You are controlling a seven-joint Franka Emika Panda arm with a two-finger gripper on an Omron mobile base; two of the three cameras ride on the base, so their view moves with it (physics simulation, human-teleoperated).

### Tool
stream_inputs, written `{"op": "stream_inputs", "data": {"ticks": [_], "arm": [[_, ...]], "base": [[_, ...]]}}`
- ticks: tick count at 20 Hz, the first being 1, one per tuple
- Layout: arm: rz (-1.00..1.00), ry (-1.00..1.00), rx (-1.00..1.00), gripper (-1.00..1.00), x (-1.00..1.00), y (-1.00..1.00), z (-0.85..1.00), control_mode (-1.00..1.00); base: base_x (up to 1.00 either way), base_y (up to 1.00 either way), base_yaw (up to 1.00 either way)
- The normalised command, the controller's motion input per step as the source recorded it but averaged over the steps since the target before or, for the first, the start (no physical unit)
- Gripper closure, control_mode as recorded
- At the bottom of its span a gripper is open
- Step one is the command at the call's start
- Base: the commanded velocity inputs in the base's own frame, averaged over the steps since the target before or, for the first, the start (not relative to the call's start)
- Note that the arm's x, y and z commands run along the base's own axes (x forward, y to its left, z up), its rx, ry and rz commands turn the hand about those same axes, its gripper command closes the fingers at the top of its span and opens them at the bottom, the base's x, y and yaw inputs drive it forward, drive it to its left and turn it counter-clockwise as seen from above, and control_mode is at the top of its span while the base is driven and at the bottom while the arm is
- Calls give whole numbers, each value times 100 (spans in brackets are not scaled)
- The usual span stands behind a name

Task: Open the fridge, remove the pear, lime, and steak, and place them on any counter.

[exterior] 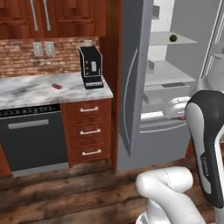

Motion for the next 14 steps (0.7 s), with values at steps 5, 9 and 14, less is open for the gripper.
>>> {"op": "stream_inputs", "data": {"ticks": [5, 9, 14], "arm": [[0, 0, 0, 100, 0, 0, 0, 100], [0, 0, 0, 100, 0, 0, 0, 100], [0, 0, 0, 100, 0, 0, 0, 100]], "base": [[80, 100, -7], [100, 100, 0], [100, 98, 0]]}}
